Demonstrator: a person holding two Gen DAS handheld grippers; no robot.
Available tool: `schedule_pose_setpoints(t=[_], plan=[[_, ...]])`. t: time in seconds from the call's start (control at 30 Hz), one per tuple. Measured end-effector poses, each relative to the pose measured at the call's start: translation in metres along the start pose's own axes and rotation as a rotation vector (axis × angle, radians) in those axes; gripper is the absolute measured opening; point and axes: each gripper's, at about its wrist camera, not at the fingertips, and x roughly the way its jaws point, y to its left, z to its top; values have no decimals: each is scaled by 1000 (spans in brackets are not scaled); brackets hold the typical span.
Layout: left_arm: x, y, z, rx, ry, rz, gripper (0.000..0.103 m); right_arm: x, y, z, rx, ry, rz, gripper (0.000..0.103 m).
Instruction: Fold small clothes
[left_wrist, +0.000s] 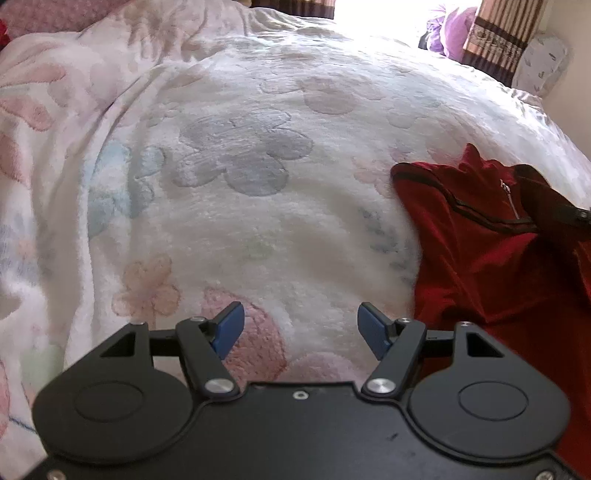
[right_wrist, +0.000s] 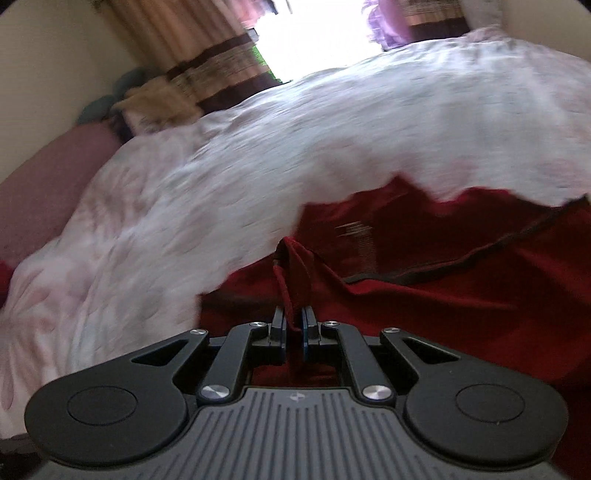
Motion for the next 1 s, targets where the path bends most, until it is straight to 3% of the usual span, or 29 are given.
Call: schedule_pose_setpoints(t=[0.2,0.37,0.47,0.53,0.6,0.67,0.77,0.83,1.0], plan=[[1,1,0,-11,9,-12,70,18,55,-20,-21,30,88,8],[1,3,0,-17,12,-16,70,47,76,-49,-51,108,74,9],[4,4,0,-16,20,-15,70,76,76,-69,-8,237,56,18],[5,4,-1,-15,28,-12,70,81,74,-78,16,255,71,23],[6,4,0,-15,29,-9,70,75,74,-80,15,246,95,31],[6,3,-1,-17,29,-11,70,64,75,-77,1,235,102,32],[6,2,-1,-15,30,-8,70,40,81,-71,-19,155,97,35],[6,2,-1,-13,33,-9,70,24,81,-67,-27,99,96,45],[9,0,-2,-5,41,-4,70,48,81,-68,-56,137,-37,48]])
